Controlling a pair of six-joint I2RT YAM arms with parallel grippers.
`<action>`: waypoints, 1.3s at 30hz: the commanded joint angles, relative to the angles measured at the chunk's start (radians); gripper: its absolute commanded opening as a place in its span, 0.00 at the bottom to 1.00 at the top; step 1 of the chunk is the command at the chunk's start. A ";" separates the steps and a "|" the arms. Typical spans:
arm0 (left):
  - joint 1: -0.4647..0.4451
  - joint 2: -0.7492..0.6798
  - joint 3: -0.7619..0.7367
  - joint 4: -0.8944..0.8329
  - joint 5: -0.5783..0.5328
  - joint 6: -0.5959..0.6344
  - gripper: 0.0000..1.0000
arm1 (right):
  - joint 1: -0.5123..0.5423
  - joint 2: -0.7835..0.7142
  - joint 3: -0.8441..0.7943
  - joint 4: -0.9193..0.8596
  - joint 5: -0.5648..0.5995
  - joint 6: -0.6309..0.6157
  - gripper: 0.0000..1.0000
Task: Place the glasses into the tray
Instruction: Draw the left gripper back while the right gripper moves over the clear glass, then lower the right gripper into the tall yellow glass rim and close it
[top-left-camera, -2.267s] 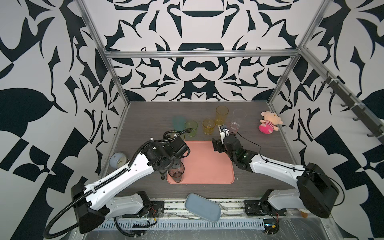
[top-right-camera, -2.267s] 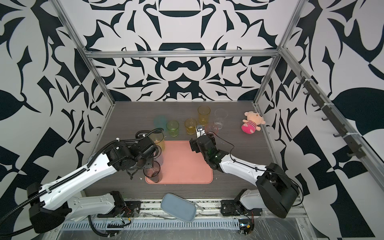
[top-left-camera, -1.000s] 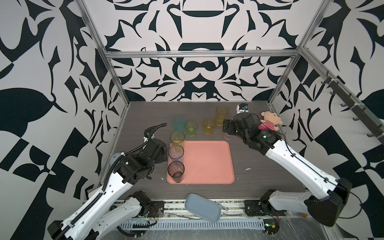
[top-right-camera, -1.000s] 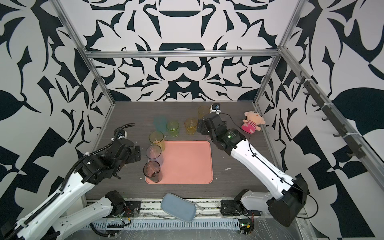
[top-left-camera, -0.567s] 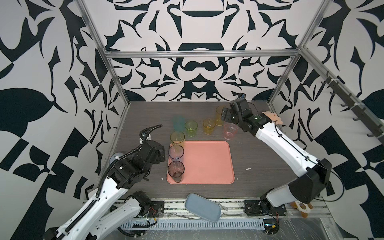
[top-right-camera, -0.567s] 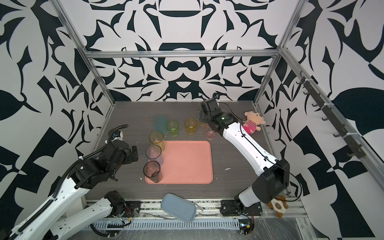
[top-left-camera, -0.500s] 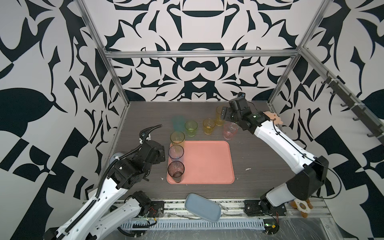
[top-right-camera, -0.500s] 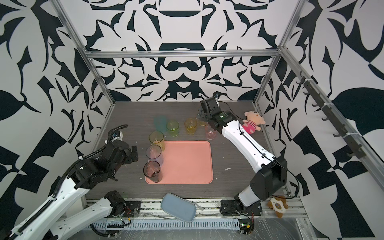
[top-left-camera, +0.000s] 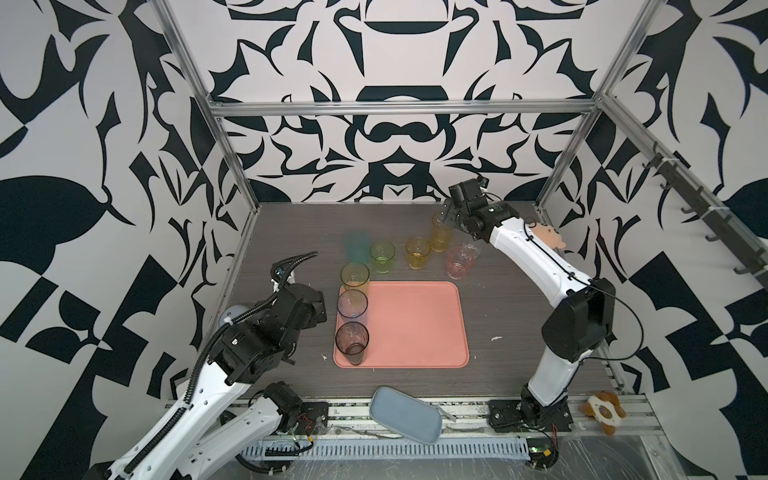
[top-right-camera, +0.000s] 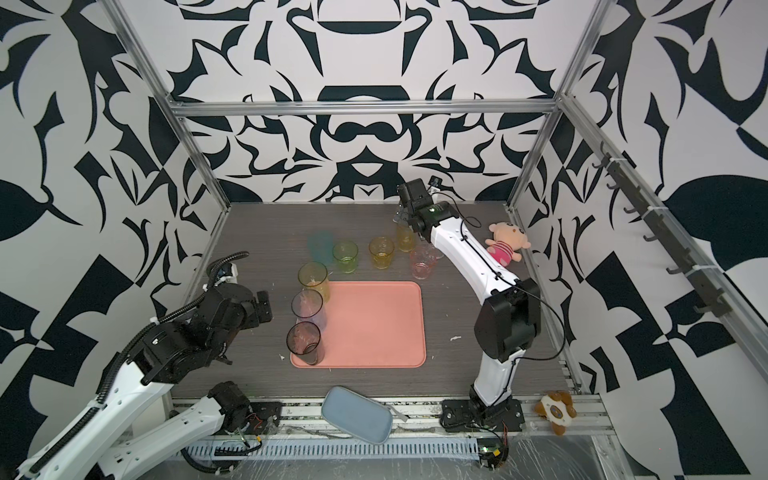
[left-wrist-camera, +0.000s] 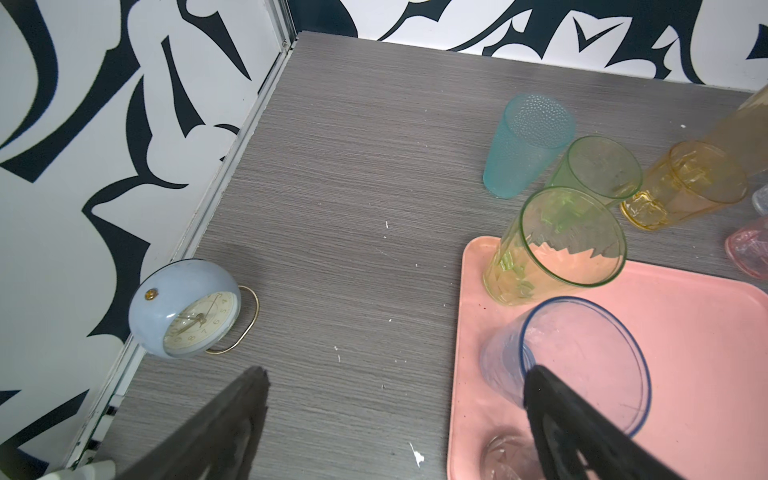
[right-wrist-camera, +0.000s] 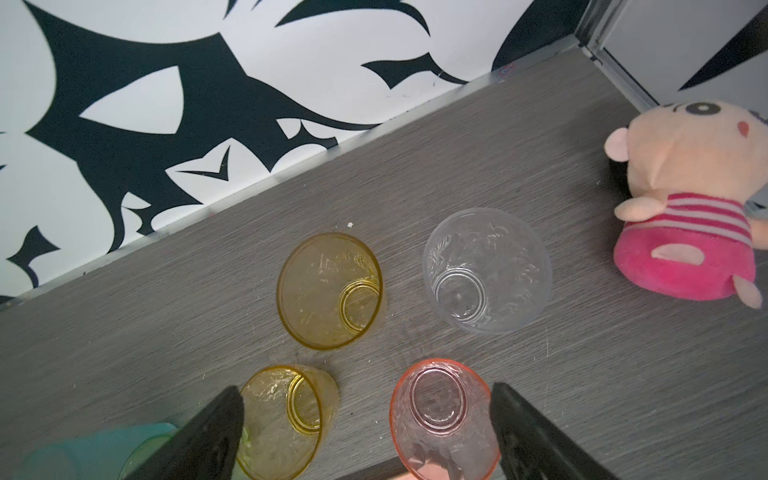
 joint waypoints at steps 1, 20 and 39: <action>0.002 -0.001 -0.016 -0.031 -0.020 -0.021 1.00 | -0.012 0.042 0.102 -0.086 0.005 0.084 0.95; 0.002 -0.001 -0.017 -0.038 -0.027 -0.030 0.99 | -0.055 0.239 0.221 -0.116 -0.118 0.160 0.89; 0.002 0.021 -0.013 -0.039 -0.026 -0.031 1.00 | -0.078 0.277 0.209 -0.093 -0.117 0.174 0.79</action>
